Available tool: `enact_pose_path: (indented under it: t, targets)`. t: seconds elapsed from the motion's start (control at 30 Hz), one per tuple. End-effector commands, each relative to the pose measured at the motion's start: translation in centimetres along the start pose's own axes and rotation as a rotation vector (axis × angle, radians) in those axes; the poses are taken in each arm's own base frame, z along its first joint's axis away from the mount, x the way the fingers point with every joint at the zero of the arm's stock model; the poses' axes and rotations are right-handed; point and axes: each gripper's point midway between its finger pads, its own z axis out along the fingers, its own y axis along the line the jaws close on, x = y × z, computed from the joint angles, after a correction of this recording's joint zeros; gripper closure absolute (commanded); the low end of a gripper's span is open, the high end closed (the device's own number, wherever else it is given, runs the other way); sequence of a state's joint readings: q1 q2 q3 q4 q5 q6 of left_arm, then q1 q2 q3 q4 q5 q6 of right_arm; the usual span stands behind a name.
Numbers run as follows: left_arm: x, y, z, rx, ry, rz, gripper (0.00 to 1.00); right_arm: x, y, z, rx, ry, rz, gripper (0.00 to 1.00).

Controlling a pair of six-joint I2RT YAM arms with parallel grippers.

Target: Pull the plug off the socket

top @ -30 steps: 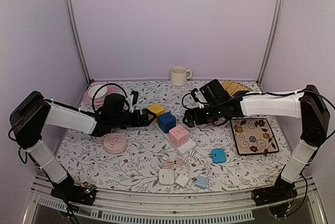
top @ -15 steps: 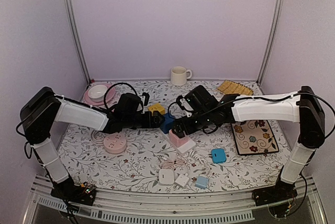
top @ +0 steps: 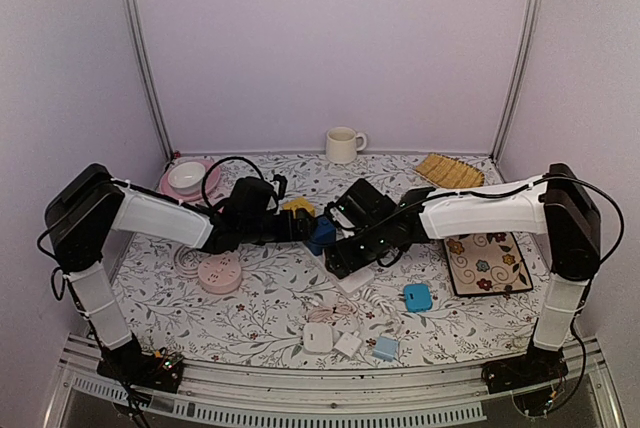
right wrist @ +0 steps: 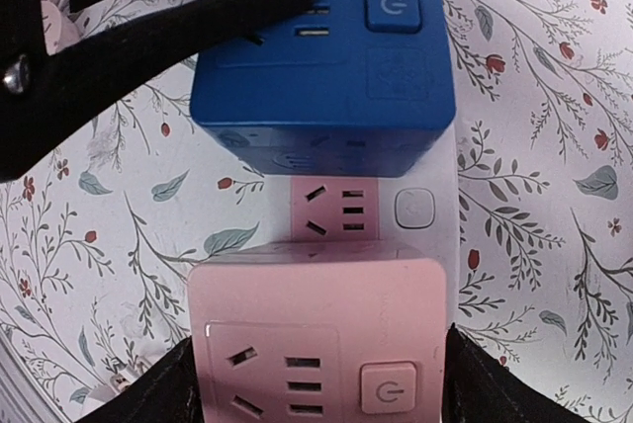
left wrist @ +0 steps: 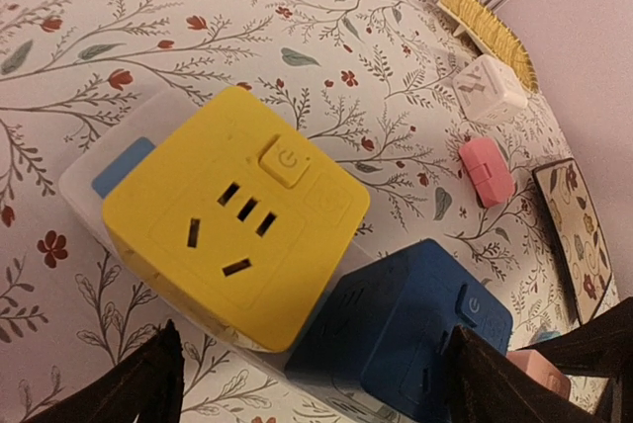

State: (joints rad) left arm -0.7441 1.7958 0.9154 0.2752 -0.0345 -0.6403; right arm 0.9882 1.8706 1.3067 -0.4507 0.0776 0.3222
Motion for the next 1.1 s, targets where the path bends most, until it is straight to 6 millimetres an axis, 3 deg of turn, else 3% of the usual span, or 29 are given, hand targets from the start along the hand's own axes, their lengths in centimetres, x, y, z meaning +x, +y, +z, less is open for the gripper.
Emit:
enact_pose_path:
  t: [0.0,0.33,0.63,0.93,1.07]
  targets:
    - [7.9,5.7,0.2,-0.185,0.228,0.034,0.08,-0.2,0.5,0.5,0.021,0.012,-0.005,0.22]
    - [10.7,7.3,-0.9,-0.204,0.277,0.012,0.09,-1.0,0.8,0.8,0.033,0.007,0.0,0.43]
    - [11.1,8.0,-0.4,-0.23,0.291,0.014,0.09,-5.0,1.0,-0.3,0.069,-0.087,-0.011,0.64]
    - [11.8,9.5,0.1,-0.254,0.317,0.001,0.09,-5.8,3.1,-1.7,0.012,-0.155,-0.092,0.67]
    - [12.2,10.0,0.2,-0.262,0.333,0.005,0.09,-5.8,2.4,-2.0,0.048,-0.173,-0.098,0.68]
